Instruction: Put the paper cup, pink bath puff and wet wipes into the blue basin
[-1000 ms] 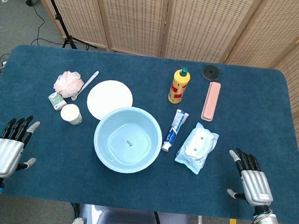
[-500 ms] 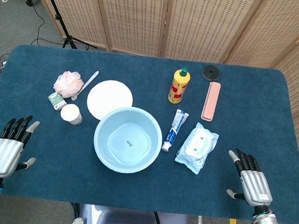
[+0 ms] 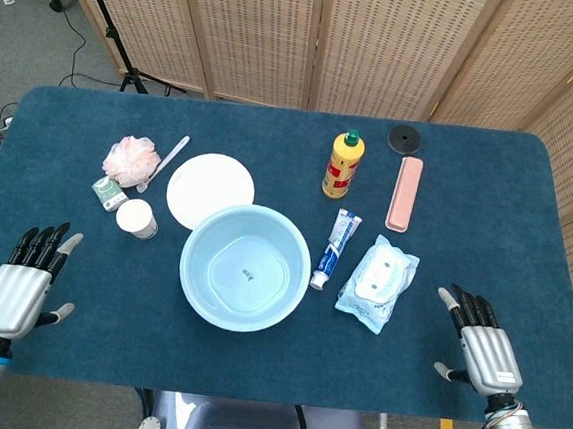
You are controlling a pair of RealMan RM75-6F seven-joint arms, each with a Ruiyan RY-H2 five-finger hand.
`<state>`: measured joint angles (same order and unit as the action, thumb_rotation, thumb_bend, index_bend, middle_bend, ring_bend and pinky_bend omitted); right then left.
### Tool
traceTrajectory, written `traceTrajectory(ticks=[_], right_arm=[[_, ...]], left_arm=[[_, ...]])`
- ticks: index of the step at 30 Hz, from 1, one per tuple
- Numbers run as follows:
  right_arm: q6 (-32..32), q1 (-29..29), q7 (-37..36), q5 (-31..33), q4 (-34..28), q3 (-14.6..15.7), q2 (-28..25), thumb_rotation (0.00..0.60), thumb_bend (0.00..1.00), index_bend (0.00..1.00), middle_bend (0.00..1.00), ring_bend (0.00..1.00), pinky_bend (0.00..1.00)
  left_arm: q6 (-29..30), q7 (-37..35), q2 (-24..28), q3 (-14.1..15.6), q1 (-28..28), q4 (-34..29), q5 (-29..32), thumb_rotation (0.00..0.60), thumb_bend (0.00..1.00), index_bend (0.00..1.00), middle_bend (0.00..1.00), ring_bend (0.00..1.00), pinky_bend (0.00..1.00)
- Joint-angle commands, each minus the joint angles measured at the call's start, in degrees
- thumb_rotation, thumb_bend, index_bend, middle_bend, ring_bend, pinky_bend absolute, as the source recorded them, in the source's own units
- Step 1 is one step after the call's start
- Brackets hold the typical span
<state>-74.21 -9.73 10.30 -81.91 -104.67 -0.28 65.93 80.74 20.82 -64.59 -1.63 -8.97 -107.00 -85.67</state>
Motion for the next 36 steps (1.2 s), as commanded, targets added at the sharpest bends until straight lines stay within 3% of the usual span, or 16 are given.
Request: traceTrajectory(ticks=[1,10,17,23,36], right_arm=[[0.1,0.0,0.0,0.0,0.0,0.0,0.0,0.6,0.05,0.03,0.0,0.0,0.0],[-0.2,0.1,-0.8,0.0,-0.2,-0.1,-0.4,0.6,0.05,0.03,0.0,0.0,0.0],[-0.1,0.1,-1.6,-0.3,-0.1,-0.1,-0.6,0.6,0.05,0.03,0.0,0.0,0.0],[0.2,0.0,-1.8,-0.3,-0.1,0.0,-0.7,0.6,0.05,0.03,0.0,0.0,0.0],[2.6,-0.8,-4.0,3.0,1.5,-0.9,-0.9,0.6,0.05,0.03,0.0,0.0,0.0]], left_arm=[[-2.2,0.9,1.3,-1.2,-1.7,-0.9,1.8,0.6,0.12,0.07,0.0,0.0,0.0],[-16.3,1.3,9.0,-6.0,-10.4,-5.0,13.2,0.6,0.12,0.07,0.0,0.0,0.0],[-27.3,0.3,13.0,-8.9,-17.8,-3.5,24.6,0.6,0.12,0.07,0.0,0.0,0.0],[-29.6,4.6,10.0,-9.4,-23.2,1.1,32.2,0.6,0.12,0.07,0.0,0.0,0.0],[-32.2,13.1,1.9,-7.0,-33.4,9.2,46.6,0.6,0.13,0.07,0.0,0.0,0.0]])
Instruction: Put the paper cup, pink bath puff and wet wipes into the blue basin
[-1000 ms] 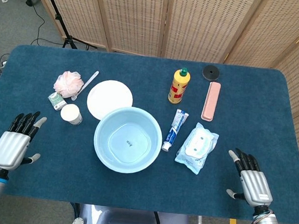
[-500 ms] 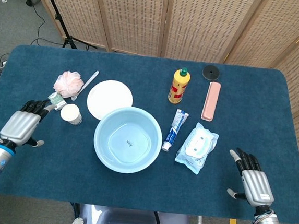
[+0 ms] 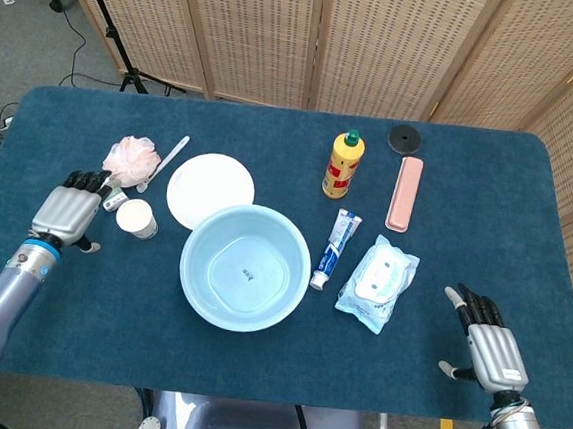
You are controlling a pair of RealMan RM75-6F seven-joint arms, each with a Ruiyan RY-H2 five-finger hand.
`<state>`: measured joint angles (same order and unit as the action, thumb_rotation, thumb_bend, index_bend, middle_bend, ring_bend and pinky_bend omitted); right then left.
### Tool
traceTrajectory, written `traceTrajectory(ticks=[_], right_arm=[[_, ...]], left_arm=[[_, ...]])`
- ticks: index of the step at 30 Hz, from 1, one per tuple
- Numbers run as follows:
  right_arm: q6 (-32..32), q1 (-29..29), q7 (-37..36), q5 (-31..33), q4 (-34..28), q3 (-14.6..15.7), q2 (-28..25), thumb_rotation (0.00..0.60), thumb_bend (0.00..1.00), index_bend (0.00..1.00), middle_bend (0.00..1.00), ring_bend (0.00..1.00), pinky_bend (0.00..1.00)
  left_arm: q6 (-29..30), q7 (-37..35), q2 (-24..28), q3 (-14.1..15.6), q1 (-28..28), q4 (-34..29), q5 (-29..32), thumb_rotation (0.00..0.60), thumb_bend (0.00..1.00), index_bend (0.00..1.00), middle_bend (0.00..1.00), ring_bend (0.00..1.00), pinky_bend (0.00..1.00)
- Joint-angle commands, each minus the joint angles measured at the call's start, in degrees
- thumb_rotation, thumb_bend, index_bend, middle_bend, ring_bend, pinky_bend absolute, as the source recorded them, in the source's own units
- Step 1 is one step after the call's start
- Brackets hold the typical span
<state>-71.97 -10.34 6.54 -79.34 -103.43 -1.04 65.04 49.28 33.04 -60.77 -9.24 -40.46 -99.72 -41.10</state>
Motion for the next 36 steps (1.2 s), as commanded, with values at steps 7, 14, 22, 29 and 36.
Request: traceTrajectory(ticks=[7,14,22,29,36], right_arm=[[1.2,-0.6,-1.1,1.8,1.4,-0.7,0.2,0.6,0.05,0.03,0.0,0.0,0.0],[1.6,-0.7,-1.9,2.6,1.9,-1.0,0.1,0.6,0.05,0.03,0.0,0.0,0.0],[2.0,-0.8,-2.0,3.3,2.2,-1.1,0.2,0.6,0.05,0.03,0.0,0.0,0.0],[2.4,-1.0,-1.8,3.8,2.4,-1.2,0.3,0.6,0.05,0.03,0.0,0.0,0.0],[2.6,-1.0,-1.8,4.5,2.6,-1.3,0.4,0.6,0.05,0.03,0.0,0.0,0.0]], left_arm=[[-1.0,3.0,-5.6,2.4,-5.2,4.7,4.4,0.6,0.13,0.07,0.0,0.0,0.0],[0.2,4.5,-8.7,4.6,-6.7,7.1,5.3,0.6,0.14,0.12,0.0,0.0,0.0],[0.9,4.2,-11.3,5.7,-7.4,10.2,5.7,0.6,0.15,0.16,0.0,0.0,0.01],[2.7,2.2,-15.4,5.7,-6.8,14.6,3.4,0.6,0.2,0.27,0.01,0.0,0.09],[5.6,0.3,-18.2,5.4,-5.5,17.4,-0.4,0.6,0.24,0.35,0.06,0.03,0.15]])
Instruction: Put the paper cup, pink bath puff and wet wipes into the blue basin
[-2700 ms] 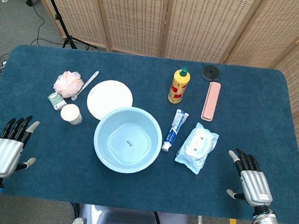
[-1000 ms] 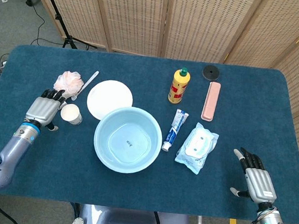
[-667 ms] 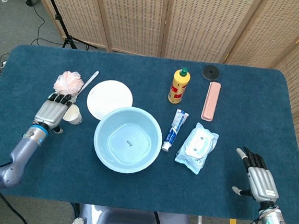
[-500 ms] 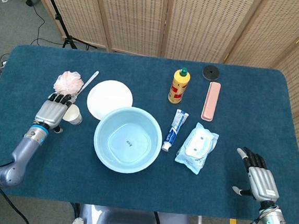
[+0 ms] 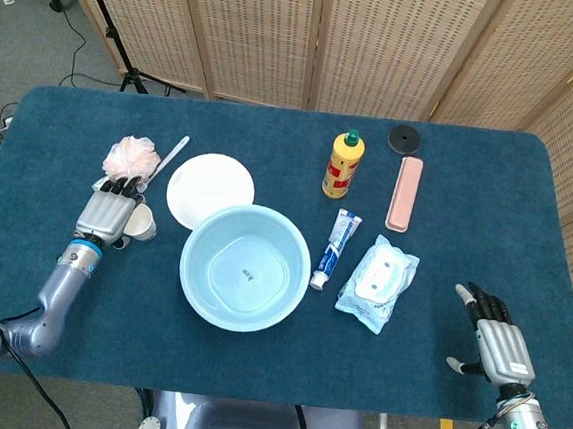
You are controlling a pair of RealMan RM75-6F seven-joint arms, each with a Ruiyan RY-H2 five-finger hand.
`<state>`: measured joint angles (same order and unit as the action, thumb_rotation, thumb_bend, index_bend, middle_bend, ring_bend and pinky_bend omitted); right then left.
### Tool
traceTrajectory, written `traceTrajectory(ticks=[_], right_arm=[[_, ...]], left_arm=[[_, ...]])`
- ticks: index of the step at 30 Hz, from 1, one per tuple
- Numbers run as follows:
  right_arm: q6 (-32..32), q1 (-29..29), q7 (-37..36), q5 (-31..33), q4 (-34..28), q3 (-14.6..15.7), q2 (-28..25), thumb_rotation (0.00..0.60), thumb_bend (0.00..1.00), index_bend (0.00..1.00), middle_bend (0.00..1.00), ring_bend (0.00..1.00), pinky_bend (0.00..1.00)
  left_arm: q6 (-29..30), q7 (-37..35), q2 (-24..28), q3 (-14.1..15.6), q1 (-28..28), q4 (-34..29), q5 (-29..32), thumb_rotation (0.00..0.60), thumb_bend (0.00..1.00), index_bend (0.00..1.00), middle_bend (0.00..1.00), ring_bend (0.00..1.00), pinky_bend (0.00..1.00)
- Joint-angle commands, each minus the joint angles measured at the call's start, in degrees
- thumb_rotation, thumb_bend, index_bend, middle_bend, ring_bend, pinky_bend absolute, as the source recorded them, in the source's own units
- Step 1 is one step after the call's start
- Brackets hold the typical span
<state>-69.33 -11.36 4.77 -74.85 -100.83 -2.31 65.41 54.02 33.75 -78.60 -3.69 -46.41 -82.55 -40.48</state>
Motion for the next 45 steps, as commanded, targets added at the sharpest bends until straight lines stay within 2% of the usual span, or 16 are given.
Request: traceTrajectory(ticks=[1,5,11,16,21,25,29,35,38,42,45], right_arm=[[0.0,0.0,0.0,0.0,0.0,0.0,0.0,0.6,0.05,0.03,0.0,0.0,0.0],[-0.1,0.0,-0.1,-0.2,-0.1,0.0,-0.1,0.6,0.05,0.03,0.0,0.0,0.0],[-0.2,0.1,-0.3,-0.4,-0.3,0.1,-0.2,0.6,0.05,0.03,0.0,0.0,0.0],[-0.4,0.1,-0.6,-0.9,-0.5,0.1,-0.3,0.6,0.05,0.03,0.0,0.0,0.0],[-0.6,0.1,-1.8,-1.2,-0.7,0.0,-0.6,0.6,0.05,0.03,0.0,0.0,0.0],[-0.5,0.1,-3.1,-1.7,-0.7,0.0,-1.0,0.6,0.05,0.03,0.0,0.0,0.0],[-0.3,0.1,-4.7,-2.1,-0.5,0.0,-1.4,0.6,0.05,0.03,0.0,0.0,0.0],[-0.1,0.1,-7.2,-2.7,-0.1,-0.1,-1.9,0.6,0.05,0.03,0.0,0.0,0.0],[-0.2,0.1,-8.1,-2.7,0.3,-0.2,-1.9,0.6,0.05,0.03,0.0,0.0,0.0],[0.0,0.1,-9.3,-3.0,0.7,-0.3,-1.9,0.6,0.05,0.03,0.0,0.0,0.0],[0.4,-0.1,-9.6,-2.9,1.0,-0.2,-1.9,0.6,0.05,0.03,0.0,0.0,0.0]], left_arm=[[1.1,-0.5,-0.2,-0.2,0.6,0.1,-1.4,0.6,0.24,0.35,0.07,0.03,0.15],[2.3,-0.8,1.7,-1.0,0.9,-2.1,-2.5,0.6,0.24,0.37,0.08,0.04,0.16],[5.3,-0.1,7.5,-3.0,0.8,-9.7,-4.1,0.6,0.24,0.38,0.08,0.05,0.16],[7.1,0.2,13.6,-5.9,0.1,-20.7,-5.0,0.6,0.24,0.38,0.08,0.05,0.16],[8.2,3.6,15.5,-6.6,-1.6,-28.7,-6.3,0.6,0.24,0.38,0.08,0.05,0.16],[8.5,8.1,14.6,-6.9,-4.2,-33.0,-5.7,0.6,0.24,0.38,0.08,0.05,0.16],[8.6,14.5,12.9,-6.9,-8.2,-35.4,-0.6,0.6,0.24,0.38,0.08,0.05,0.16],[10.4,22.8,7.8,-6.3,-14.3,-35.4,8.1,0.6,0.24,0.38,0.08,0.05,0.16],[11.2,25.2,5.1,-5.8,-16.3,-34.4,10.6,0.6,0.24,0.37,0.07,0.04,0.16],[12.4,26.3,1.7,-5.6,-18.3,-32.7,12.7,0.6,0.22,0.28,0.0,0.0,0.15],[13.5,26.2,0.3,-5.4,-18.8,-31.8,12.5,0.6,0.21,0.21,0.0,0.0,0.12]])
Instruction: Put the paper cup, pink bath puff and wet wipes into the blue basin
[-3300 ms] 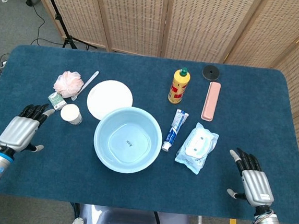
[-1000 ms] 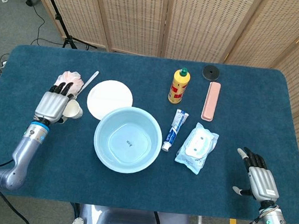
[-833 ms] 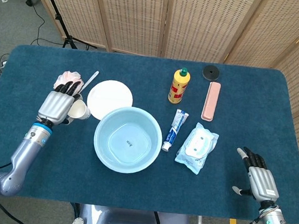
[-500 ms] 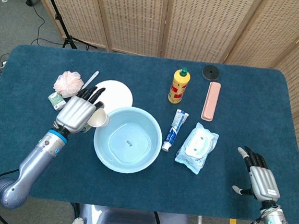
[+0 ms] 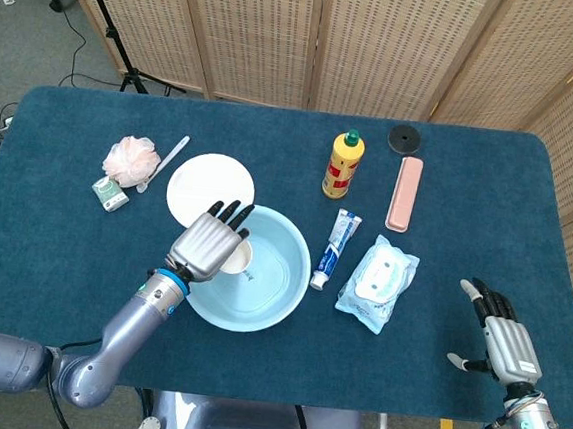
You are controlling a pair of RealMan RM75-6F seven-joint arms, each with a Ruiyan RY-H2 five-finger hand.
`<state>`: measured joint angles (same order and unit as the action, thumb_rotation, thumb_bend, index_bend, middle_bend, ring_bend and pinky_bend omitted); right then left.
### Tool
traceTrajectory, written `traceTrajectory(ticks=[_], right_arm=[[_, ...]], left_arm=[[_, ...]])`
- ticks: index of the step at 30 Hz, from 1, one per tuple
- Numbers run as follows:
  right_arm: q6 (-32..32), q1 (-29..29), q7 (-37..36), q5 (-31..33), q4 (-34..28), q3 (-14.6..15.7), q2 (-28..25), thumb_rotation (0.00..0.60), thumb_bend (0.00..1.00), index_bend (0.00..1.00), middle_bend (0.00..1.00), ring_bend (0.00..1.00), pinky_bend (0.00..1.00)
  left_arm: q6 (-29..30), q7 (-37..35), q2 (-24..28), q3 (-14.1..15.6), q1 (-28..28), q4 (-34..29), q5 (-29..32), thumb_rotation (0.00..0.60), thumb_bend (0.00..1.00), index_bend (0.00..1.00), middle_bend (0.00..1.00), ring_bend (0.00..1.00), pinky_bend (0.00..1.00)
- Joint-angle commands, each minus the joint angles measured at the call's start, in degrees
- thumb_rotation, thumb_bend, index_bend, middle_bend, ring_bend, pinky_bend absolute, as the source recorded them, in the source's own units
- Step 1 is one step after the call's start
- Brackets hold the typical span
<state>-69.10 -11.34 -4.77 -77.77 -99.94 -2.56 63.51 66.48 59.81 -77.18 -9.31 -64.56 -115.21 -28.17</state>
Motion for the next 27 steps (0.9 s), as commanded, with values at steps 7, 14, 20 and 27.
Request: traceTrajectory(ticks=[7,14,20,27], right_arm=[[0.4,-0.2,0.0,0.1,0.3,0.1,0.1,0.6,0.05,0.03,0.0,0.0,0.0],[1.1,-0.5,1.2,0.7,0.3,0.2,0.3,0.6,0.05,0.03,0.0,0.0,0.0],[1.6,-0.7,2.0,0.7,0.5,0.4,0.6,0.6,0.05,0.03,0.0,0.0,0.0],[1.7,-0.9,3.3,1.4,0.5,0.3,1.1,0.6,0.05,0.03,0.0,0.0,0.0]], left_arm=[[2.5,-1.7,-1.4,0.9,-0.3,1.6,-1.6,0.6,0.19,0.14,0.0,0.0,0.06],[2.5,-5.5,2.3,2.6,2.4,-0.2,-4.3,0.6,0.18,0.13,0.0,0.0,0.06],[4.4,-11.0,8.2,7.1,8.3,-2.1,-12.5,0.6,0.18,0.14,0.0,0.0,0.06],[6.6,-20.4,15.7,11.5,16.5,-3.5,-23.2,0.6,0.18,0.13,0.0,0.0,0.06]])
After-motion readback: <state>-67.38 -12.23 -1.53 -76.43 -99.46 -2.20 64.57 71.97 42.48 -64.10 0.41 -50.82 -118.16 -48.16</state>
